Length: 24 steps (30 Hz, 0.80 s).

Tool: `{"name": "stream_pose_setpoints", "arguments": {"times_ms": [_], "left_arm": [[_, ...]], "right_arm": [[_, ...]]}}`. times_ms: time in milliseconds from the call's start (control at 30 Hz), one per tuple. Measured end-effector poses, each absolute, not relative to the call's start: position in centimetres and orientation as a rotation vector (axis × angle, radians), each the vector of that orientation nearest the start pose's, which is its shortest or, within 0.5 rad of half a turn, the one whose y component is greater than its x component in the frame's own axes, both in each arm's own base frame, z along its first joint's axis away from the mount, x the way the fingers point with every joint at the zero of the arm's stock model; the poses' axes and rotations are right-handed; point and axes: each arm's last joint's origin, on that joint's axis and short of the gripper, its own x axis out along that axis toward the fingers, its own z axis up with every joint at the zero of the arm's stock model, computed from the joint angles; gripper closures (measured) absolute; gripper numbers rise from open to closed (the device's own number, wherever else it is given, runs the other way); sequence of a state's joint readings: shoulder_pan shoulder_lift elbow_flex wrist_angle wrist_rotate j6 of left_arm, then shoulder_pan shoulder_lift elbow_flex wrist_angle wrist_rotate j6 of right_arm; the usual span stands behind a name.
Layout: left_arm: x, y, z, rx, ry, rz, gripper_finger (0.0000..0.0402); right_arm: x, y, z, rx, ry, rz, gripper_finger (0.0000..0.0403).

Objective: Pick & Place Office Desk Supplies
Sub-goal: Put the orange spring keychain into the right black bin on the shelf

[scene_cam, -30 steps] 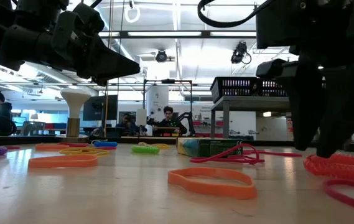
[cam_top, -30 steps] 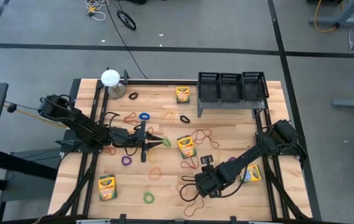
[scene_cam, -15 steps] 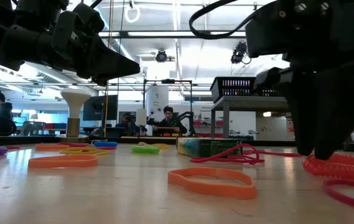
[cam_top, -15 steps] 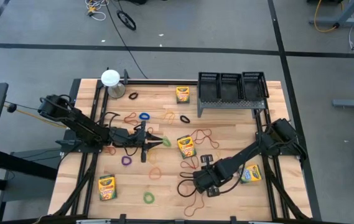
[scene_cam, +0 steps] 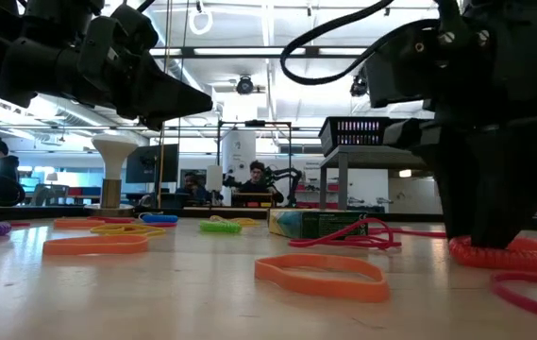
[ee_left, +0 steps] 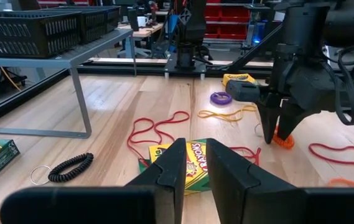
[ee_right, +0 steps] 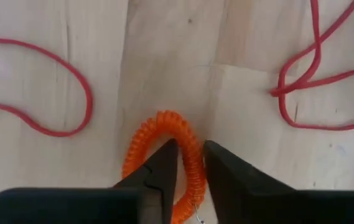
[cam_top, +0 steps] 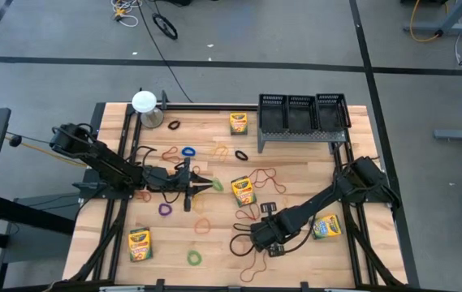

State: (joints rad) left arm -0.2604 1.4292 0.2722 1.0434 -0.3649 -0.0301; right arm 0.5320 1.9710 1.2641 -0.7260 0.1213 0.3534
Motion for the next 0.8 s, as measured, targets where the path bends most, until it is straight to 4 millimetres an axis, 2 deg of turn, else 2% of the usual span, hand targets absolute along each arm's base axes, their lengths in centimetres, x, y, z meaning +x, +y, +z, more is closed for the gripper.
{"name": "stream_pose_setpoints", "arguments": {"times_ms": [67,200,300,467,600,800], "left_arm": [[22.5,-4.9,15.4,0.005,0.107,0.106,0.0333],[22.5,-4.9,15.4,0.005,0.106,0.106,0.0333],[22.5,-4.9,15.4,0.005,0.106,0.106,0.0333],[22.5,-4.9,15.4,0.005,0.106,0.106,0.0334],[22.5,-4.9,15.4,0.005,0.106,0.106,0.0334],[22.5,-4.9,15.4,0.005,0.106,0.106,0.0333]], "right_arm": [[31.0,17.8,14.5,-0.173,1.39,0.093,0.0343],[30.5,17.8,17.4,-0.171,1.286,0.086,0.0386],[29.9,17.5,19.6,-0.17,1.225,0.07,0.0389],[27.8,16.0,24.2,-0.133,1.131,-0.011,0.0371],[25.5,13.3,27.8,-0.121,1.062,-0.159,0.0375],[22.1,7.4,31.5,-0.094,0.996,-0.511,0.0377]]}}
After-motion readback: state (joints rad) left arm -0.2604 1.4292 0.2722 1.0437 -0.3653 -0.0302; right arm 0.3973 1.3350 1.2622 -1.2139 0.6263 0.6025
